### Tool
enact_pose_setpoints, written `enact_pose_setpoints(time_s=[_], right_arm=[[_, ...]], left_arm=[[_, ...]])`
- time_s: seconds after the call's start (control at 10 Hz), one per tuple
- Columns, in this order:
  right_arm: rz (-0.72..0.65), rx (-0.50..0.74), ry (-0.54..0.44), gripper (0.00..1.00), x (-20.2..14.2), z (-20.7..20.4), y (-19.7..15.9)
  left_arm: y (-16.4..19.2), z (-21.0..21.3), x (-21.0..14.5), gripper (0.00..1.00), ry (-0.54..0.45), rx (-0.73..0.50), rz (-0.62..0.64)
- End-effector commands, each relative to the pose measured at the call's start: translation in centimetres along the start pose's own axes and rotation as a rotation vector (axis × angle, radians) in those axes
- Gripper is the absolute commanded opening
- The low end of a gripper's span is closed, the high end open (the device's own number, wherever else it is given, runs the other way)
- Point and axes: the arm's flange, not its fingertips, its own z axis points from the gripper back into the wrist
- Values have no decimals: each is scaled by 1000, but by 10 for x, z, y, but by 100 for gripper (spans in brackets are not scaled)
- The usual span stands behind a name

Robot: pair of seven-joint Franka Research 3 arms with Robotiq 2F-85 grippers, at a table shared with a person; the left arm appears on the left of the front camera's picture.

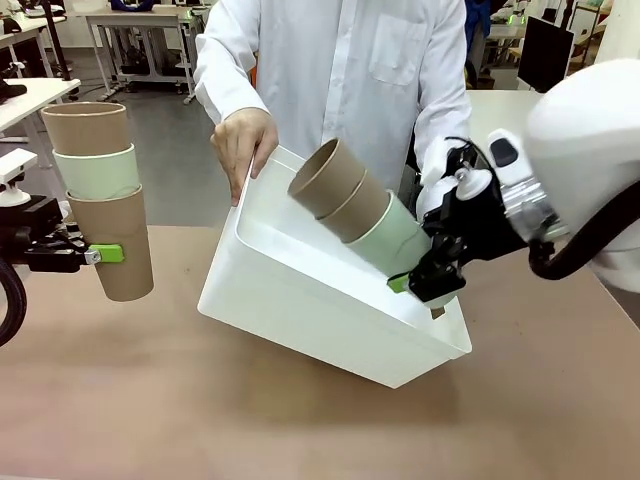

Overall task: Stack the cups and store them in the basket.
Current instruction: Place the stack of Reusable plastic cups into the Pantry Basket.

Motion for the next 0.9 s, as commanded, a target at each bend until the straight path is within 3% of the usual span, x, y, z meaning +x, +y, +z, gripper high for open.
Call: enact_pose_setpoints(time_s=[0.0,0.5,0.8], right_arm=[[-32,-14,61,83,-21,1,21],[-17,31,148,83,-29,-18,31],[2,28,113,83,-19,-32,15]], left_arm=[[-1,0,4,86,-11,-4,-3],[-1,0,4,86,-11,-4,-3],[-1,0,4,86,-11,-4,-3]])
